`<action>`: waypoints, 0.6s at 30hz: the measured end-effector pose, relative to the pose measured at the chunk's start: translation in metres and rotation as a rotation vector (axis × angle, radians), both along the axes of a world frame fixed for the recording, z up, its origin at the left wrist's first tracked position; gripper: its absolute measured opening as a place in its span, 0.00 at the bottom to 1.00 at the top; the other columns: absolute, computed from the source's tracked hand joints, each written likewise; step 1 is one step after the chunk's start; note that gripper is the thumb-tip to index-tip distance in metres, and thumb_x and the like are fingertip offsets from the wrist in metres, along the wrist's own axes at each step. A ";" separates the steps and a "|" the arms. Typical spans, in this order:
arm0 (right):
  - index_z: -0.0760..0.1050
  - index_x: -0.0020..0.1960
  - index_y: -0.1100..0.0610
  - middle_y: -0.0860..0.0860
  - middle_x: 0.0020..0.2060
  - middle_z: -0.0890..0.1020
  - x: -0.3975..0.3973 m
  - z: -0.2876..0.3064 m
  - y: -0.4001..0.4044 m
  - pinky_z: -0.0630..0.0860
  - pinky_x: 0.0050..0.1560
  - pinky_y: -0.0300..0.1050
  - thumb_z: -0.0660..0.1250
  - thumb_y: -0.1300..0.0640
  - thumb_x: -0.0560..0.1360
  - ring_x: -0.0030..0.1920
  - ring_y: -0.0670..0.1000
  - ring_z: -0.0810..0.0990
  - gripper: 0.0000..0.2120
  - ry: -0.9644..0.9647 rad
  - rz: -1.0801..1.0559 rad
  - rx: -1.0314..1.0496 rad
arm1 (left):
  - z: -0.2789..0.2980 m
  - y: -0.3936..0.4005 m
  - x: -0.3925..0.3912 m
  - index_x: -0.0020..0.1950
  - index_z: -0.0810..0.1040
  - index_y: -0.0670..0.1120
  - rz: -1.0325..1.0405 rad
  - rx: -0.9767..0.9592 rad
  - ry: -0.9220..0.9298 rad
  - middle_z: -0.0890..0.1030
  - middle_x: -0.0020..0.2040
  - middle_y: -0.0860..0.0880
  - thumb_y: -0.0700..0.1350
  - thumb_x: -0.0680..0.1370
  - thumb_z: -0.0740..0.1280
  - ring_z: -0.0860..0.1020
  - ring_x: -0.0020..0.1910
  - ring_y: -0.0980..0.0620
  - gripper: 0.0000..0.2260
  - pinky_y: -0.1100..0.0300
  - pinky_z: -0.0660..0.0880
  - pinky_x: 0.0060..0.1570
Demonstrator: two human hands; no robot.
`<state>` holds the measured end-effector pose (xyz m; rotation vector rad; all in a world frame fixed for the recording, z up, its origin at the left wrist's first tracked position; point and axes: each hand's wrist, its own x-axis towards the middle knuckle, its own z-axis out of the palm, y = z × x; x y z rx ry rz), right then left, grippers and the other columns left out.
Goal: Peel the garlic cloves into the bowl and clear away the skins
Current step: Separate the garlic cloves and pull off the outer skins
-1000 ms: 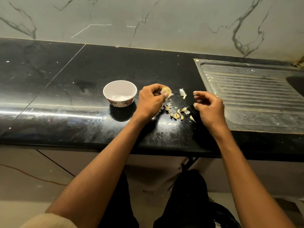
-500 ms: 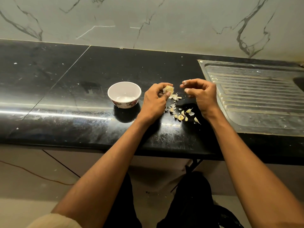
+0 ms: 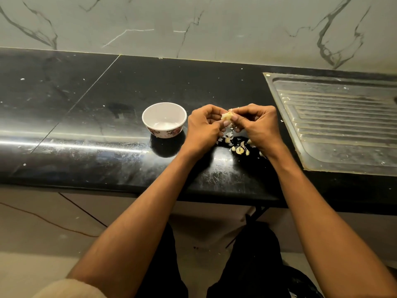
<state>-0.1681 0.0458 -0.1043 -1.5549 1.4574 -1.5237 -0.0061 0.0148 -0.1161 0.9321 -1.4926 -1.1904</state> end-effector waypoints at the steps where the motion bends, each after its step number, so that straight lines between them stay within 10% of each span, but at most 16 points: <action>1: 0.86 0.51 0.59 0.52 0.42 0.87 -0.001 0.001 0.001 0.80 0.38 0.41 0.77 0.66 0.74 0.35 0.45 0.84 0.07 -0.011 0.005 -0.001 | 0.001 0.001 0.000 0.50 0.82 0.40 -0.009 0.001 0.012 0.85 0.41 0.41 0.33 0.76 0.74 0.82 0.36 0.51 0.06 0.59 0.80 0.37; 18: 0.87 0.48 0.55 0.50 0.40 0.88 -0.001 -0.003 0.004 0.84 0.38 0.48 0.75 0.55 0.69 0.37 0.54 0.87 0.09 0.122 -0.077 -0.063 | 0.001 0.001 -0.001 0.54 0.84 0.38 -0.079 -0.011 -0.012 0.86 0.45 0.41 0.34 0.77 0.73 0.84 0.38 0.48 0.06 0.57 0.82 0.41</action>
